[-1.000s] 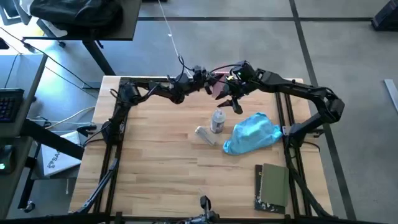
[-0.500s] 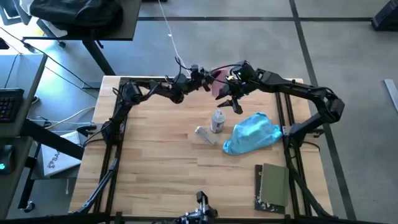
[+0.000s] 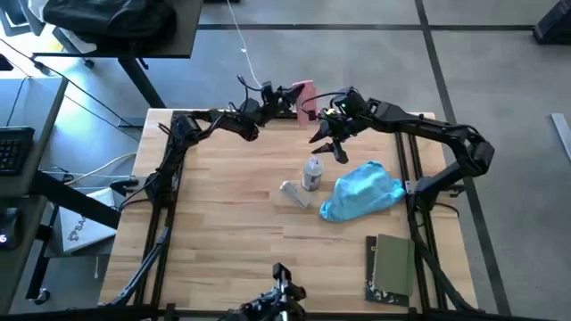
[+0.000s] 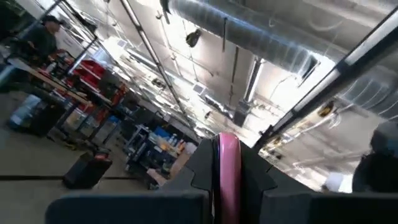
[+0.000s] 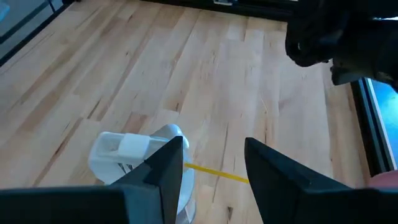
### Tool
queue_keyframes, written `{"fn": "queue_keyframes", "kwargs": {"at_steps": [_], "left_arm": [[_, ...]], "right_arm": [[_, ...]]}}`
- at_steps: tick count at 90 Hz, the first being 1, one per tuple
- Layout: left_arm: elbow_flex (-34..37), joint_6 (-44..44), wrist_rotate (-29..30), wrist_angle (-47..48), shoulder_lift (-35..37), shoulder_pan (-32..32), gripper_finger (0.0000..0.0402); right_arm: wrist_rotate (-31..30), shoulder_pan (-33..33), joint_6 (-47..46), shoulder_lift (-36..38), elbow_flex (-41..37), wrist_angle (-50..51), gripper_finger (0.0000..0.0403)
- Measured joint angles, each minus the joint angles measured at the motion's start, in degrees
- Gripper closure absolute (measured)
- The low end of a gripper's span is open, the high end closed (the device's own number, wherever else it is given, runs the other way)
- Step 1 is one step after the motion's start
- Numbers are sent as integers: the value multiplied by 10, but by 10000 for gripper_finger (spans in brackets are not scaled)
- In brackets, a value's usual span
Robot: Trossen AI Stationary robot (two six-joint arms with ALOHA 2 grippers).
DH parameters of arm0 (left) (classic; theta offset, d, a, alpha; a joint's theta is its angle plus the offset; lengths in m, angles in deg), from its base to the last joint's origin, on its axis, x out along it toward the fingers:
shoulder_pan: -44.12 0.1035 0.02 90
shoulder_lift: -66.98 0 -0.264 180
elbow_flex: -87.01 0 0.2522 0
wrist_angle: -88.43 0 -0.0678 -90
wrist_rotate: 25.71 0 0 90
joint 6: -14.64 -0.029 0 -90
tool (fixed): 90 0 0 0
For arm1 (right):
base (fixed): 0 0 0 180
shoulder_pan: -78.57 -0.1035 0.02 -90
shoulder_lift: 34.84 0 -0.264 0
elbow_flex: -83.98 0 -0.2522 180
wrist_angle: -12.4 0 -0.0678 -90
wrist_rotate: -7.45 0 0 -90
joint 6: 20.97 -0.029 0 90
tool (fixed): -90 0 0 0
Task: Apply microfiber cloth
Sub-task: Spray the pink phone with the spray bottle
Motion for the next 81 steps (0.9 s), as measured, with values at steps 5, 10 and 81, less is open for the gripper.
{"fn": "queue_keyframes", "kwargs": {"at_steps": [5, 10, 81], "left_arm": [[0, -16, -9, 19, 0, -10, 392], [0, -32, -11, 39, 0, -20, 392], [108, -112, -121, 96, 83, -3, 392]], "right_arm": [[0, 0, 0, 0, 0, -1, 261], [0, 0, 0, 0, 0, -2, 261], [-2, 0, -2, 0, 0, -3, 261]]}}
